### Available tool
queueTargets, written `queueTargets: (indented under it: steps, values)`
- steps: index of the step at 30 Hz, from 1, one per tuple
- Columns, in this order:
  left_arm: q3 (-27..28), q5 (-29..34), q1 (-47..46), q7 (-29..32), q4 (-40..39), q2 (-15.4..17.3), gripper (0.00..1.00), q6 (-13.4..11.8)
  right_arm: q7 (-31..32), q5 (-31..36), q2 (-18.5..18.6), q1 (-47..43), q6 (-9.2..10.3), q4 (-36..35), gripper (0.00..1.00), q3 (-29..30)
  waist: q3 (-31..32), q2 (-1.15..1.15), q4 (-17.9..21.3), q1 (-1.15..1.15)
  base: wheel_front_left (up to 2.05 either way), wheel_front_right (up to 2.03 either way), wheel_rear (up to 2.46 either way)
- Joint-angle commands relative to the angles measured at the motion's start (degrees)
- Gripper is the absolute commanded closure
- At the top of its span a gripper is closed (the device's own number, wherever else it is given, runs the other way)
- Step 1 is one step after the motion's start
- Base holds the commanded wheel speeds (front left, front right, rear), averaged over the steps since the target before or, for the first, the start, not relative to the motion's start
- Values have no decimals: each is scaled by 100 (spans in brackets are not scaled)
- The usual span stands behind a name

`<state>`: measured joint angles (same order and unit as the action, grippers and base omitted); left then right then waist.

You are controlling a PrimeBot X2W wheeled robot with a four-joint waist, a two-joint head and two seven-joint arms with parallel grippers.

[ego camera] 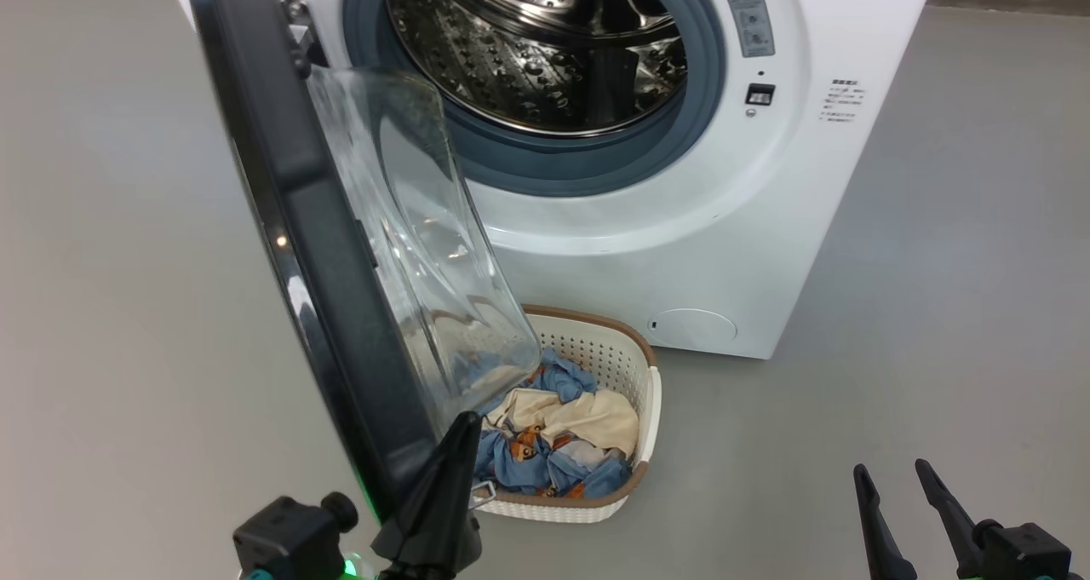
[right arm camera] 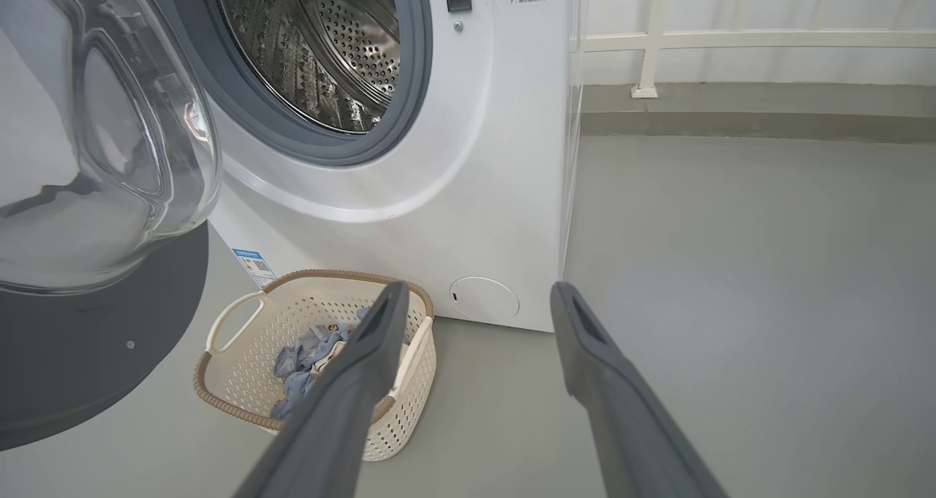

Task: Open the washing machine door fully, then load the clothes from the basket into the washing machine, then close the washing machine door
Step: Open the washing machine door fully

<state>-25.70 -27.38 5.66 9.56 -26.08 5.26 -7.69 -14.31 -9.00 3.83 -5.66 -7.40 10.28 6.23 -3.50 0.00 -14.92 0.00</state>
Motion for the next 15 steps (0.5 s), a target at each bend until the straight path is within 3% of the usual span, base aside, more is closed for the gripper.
queueTargets:
  steps: [1, 7, 15]
  values:
    - [293, 25, -125, -72, -61, -42, 100, -137, -69, 69, 48, 209, -9, -108, 0, -131, -29, 0, -101, 0, 0, 0, 0]
    - [458, -54, -173, -247, 101, -124, 100, -424, -69, 67, 60, 185, -9, -115, 0, -104, -21, 0, -276, 0, 0, 0, 0]
    - [495, -74, -201, -320, 136, -142, 100, -521, -69, 71, 63, 158, -9, -110, 0, -74, -94, 0, -552, 0, 0, 0, 0]
